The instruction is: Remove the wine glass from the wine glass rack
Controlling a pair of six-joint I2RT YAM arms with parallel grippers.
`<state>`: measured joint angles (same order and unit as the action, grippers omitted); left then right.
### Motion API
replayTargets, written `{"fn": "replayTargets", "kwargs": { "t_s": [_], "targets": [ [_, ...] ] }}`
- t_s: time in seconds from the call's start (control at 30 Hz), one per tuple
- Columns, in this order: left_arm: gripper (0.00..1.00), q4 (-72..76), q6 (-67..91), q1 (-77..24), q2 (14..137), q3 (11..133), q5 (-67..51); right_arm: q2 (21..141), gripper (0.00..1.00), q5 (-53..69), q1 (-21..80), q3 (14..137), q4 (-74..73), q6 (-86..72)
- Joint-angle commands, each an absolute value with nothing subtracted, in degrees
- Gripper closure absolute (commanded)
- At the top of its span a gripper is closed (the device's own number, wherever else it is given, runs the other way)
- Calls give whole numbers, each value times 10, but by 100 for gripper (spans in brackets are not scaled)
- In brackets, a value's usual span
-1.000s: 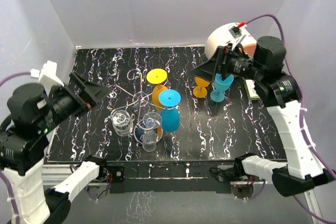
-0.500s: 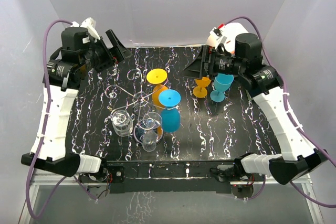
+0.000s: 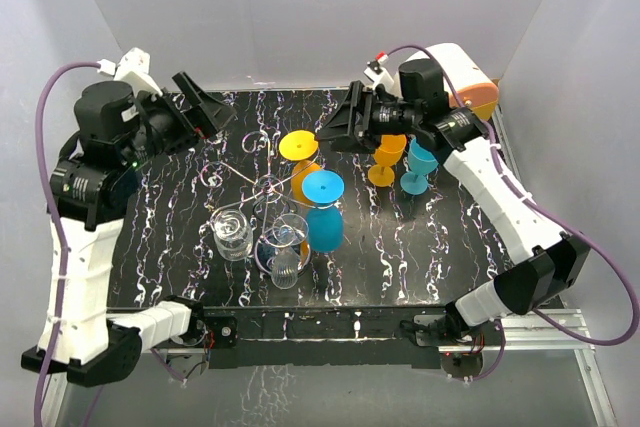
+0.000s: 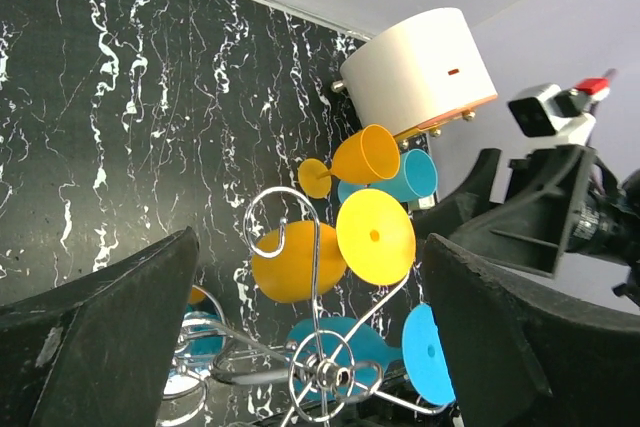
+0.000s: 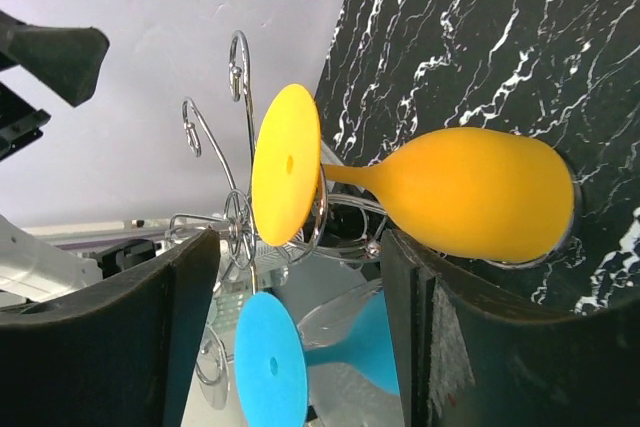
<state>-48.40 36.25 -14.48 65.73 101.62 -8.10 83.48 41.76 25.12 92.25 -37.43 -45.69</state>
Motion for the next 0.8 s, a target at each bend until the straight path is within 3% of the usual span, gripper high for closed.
{"fn": "replayTargets", "kwargs": {
  "t_s": [0.0, 0.27, 0.77],
  "targets": [
    [7, -501, 368, -147, 630, 1004, -76, 850, 38, 407, 269, 952, -313, -480],
    [7, -509, 385, -147, 594, 979, -90, 881, 44, 392, 288, 966, -278, -485],
    [7, -513, 403, -148, 567, 952, -97, 901, 71, 388, 301, 961, -231, -503]
  ]
}}
